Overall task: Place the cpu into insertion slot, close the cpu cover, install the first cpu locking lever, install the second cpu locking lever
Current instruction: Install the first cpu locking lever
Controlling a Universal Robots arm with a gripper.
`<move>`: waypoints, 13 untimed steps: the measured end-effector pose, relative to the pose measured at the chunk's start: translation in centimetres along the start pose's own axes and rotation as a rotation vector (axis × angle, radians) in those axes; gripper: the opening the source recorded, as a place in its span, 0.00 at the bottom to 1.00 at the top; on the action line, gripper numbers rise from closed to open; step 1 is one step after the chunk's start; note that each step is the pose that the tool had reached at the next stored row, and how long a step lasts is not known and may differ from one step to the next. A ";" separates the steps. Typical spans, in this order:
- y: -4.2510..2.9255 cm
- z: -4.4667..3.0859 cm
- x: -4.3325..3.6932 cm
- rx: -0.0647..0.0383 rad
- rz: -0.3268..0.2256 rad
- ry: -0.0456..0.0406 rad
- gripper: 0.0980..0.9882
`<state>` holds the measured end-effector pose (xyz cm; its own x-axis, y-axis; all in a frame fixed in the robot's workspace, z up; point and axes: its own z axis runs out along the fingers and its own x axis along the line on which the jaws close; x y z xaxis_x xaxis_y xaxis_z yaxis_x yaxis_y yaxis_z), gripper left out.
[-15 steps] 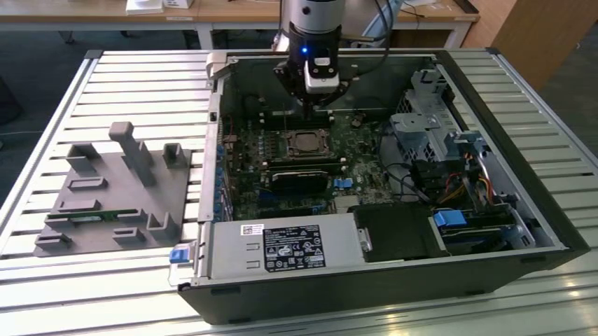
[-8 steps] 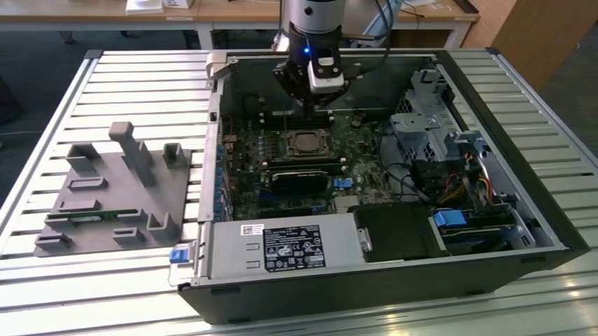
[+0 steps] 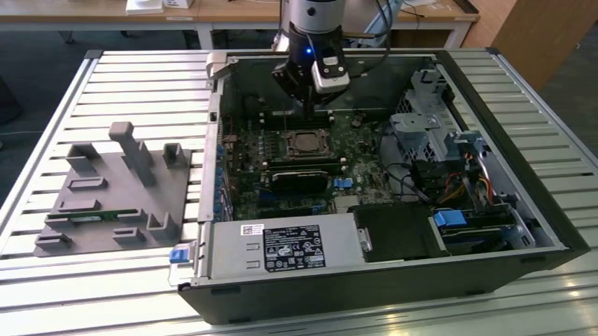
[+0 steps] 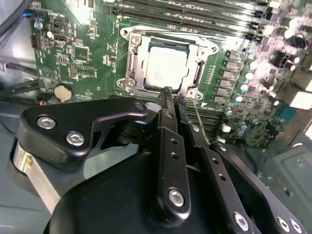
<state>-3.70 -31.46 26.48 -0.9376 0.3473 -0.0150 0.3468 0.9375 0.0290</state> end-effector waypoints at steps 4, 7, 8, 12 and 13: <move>0.00 0.00 0.00 -0.001 -0.053 0.0016 0.09; 0.00 0.00 0.00 -0.001 -0.089 0.0026 0.09; 0.00 0.00 0.00 -0.002 -0.100 0.0029 0.09; -0.01 0.00 0.00 -0.003 -0.179 0.0052 0.09; -0.01 0.00 0.00 -0.003 -0.190 0.0055 0.09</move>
<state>-3.70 -31.47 26.48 -0.9863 0.1643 -0.0150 0.1639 0.9861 0.0290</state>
